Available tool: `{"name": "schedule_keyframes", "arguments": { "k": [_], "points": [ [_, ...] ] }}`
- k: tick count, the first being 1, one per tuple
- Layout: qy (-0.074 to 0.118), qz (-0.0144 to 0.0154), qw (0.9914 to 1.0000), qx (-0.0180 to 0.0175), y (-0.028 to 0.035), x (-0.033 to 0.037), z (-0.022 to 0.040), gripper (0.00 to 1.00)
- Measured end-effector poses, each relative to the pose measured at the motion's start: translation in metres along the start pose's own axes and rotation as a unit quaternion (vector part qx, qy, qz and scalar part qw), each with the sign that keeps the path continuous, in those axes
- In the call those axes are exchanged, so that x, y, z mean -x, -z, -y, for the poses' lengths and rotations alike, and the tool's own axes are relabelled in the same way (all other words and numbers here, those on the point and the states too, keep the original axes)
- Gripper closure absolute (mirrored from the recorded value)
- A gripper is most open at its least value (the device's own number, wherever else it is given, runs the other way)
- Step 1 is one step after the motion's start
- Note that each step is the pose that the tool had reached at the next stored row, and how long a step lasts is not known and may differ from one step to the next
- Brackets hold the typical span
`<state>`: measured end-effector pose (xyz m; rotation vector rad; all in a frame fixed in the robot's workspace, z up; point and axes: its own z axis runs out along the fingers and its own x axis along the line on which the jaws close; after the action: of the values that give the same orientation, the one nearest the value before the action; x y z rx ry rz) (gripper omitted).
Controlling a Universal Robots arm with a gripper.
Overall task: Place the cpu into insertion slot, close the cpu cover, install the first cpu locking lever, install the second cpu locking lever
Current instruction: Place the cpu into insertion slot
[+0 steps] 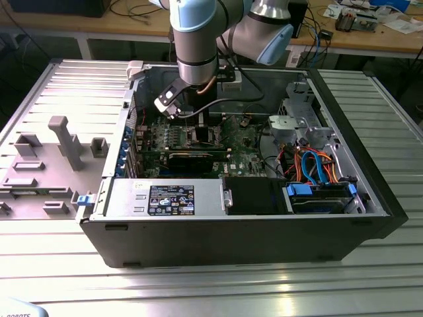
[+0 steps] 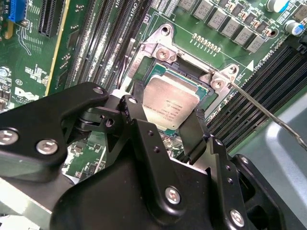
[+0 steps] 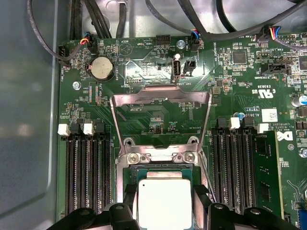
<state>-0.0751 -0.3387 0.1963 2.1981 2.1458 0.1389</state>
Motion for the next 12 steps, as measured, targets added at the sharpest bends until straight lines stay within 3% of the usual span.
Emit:
{"name": "schedule_keyframes", "arguments": {
  "k": [6, 8, 12],
  "points": [
    [0.0, -0.0004, 1.0, 0.0002, -0.0004, -0.0001, 0.0, 0.46],
    [0.0, -0.0001, 1.0, 0.0001, -0.0003, -0.0001, -0.0001, 0.38],
    [0.001, 0.0, 1.0, 0.0, -0.0002, 0.0, -0.0003, 0.38]
  ]
}}
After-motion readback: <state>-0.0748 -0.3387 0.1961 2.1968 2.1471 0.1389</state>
